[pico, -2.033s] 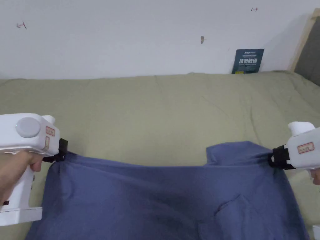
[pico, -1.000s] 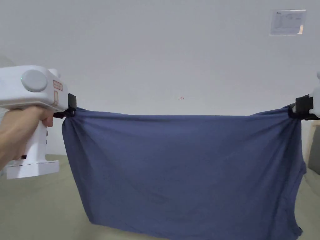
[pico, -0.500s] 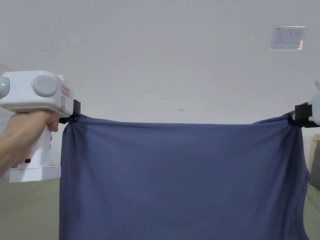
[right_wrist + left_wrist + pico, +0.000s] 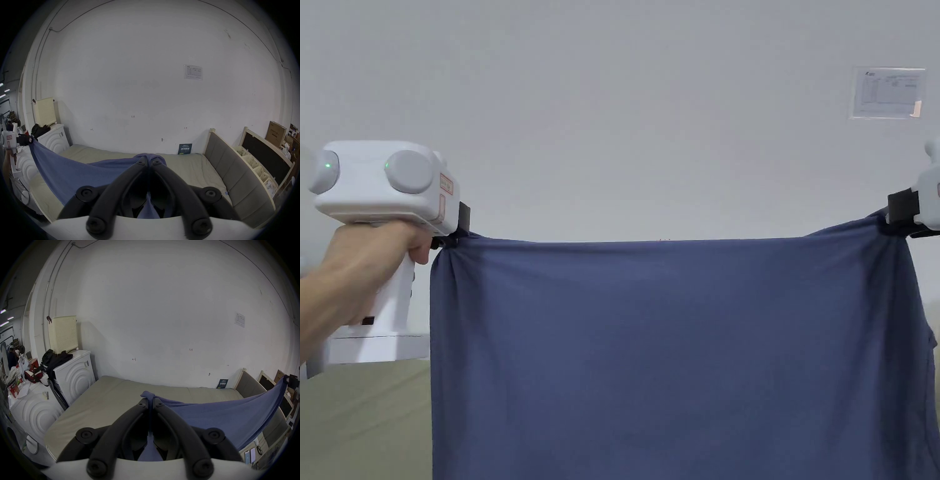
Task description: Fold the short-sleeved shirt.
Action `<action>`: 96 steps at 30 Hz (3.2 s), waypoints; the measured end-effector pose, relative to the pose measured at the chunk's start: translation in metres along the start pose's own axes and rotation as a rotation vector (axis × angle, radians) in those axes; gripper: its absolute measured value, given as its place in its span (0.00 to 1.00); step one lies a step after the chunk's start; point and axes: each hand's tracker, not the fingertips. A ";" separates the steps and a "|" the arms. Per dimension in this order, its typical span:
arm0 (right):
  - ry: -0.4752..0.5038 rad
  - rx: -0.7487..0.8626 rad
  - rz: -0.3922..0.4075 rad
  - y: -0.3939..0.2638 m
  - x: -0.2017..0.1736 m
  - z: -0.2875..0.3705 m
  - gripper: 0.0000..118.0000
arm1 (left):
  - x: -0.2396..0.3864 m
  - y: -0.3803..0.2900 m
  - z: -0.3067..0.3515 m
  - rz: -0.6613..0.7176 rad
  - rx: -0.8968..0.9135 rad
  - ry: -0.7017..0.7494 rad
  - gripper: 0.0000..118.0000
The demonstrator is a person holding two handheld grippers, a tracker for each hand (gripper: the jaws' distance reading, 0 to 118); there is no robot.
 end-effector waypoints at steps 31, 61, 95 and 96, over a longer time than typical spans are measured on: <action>-0.051 -0.050 -0.004 -0.012 -0.001 -0.197 0.03 | 0.047 -0.004 -0.202 -0.019 -0.029 0.092 0.01; 0.098 -0.580 -0.225 -0.494 -0.008 0.079 0.03 | -0.044 -0.443 0.006 -0.021 -0.584 0.017 0.01; -0.055 -0.524 -0.285 -0.532 -0.015 0.190 0.98 | -0.113 -0.508 0.131 0.142 -0.568 -0.001 1.00; -0.050 -0.521 -0.284 -0.533 -0.020 0.195 0.98 | -0.127 -0.496 0.133 0.138 -0.585 0.025 1.00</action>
